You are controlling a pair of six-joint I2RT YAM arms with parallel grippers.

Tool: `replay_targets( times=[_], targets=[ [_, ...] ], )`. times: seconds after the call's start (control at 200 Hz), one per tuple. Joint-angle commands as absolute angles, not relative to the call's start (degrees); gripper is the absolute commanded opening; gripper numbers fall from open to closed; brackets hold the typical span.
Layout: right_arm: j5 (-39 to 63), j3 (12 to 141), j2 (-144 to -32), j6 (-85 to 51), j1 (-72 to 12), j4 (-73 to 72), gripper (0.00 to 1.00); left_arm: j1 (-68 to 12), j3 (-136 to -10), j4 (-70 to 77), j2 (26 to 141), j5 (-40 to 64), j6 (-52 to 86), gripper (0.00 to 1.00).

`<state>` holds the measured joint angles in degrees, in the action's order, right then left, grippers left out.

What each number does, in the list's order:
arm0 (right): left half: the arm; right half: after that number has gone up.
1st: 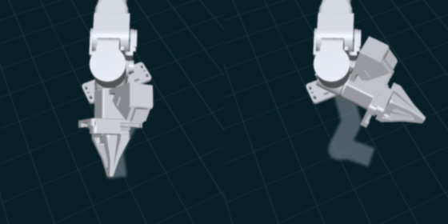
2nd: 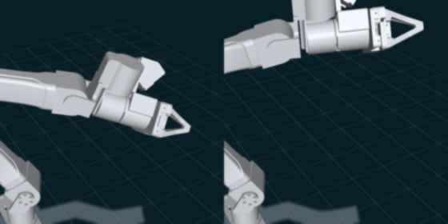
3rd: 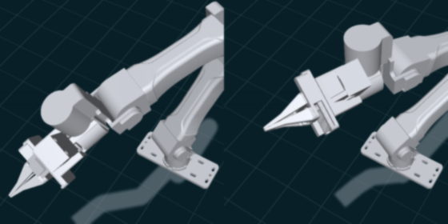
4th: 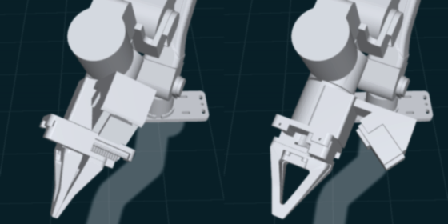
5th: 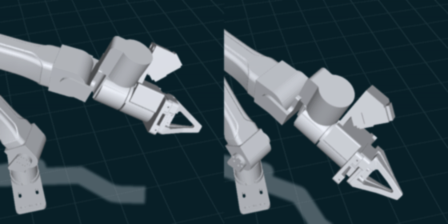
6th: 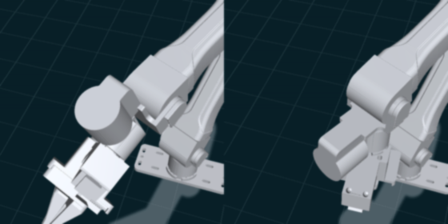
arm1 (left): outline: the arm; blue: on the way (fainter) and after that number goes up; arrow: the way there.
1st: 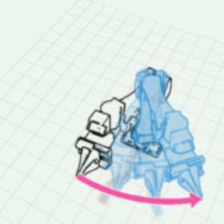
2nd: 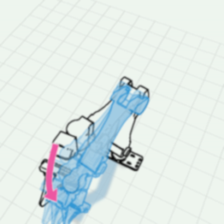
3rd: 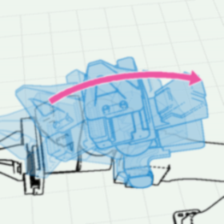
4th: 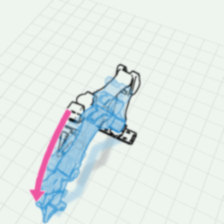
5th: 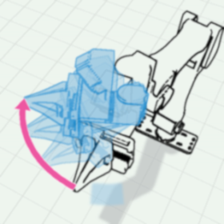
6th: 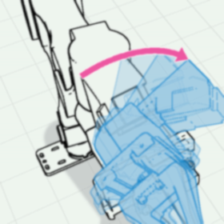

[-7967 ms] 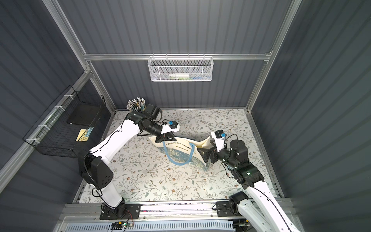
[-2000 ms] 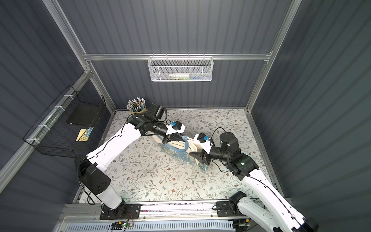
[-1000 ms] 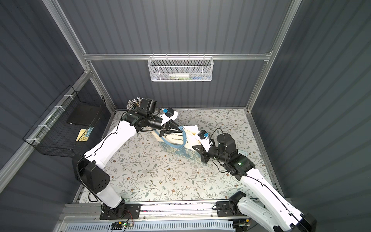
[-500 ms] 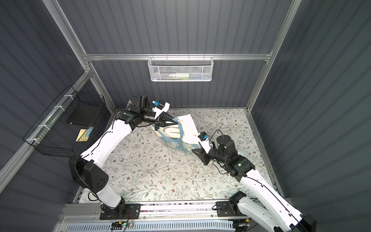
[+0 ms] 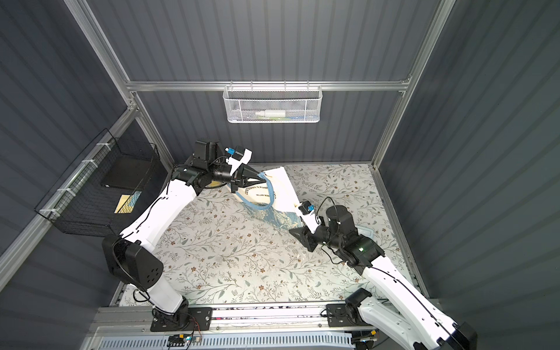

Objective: Put away the canvas bag
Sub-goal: Press the canvas bag.

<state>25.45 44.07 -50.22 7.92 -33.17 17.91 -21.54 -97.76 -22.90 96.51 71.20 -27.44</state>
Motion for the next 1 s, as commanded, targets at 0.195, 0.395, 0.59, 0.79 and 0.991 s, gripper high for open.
replay_targets(
  times=[0.195, 0.395, 0.59, 0.79, 0.991],
  targets=[
    [25.52, 49.12, -55.82, 7.52, -33.59, 17.41, 0.40, -21.09, -99.40, -21.43, 95.05, 79.42, -23.43, 0.00],
    [20.45, 50.80, -55.96, 7.38, -33.62, 15.45, 0.39, -21.09, -97.59, -23.05, 94.52, 81.98, -21.62, 0.00],
    [21.99, 52.40, -56.49, 7.69, -33.61, 15.96, 0.00, -21.09, -97.10, -24.82, 94.65, 81.68, -23.18, 0.00],
    [34.25, 57.82, -58.07, 1.67, -33.58, 22.51, 0.00, -21.18, -97.70, -18.78, 94.49, 70.00, -21.65, 0.26],
    [40.67, 60.04, -55.75, -7.97, -33.57, 22.77, 0.00, -20.74, -110.50, -19.01, 99.26, 51.23, -6.61, 0.34]
  ],
)
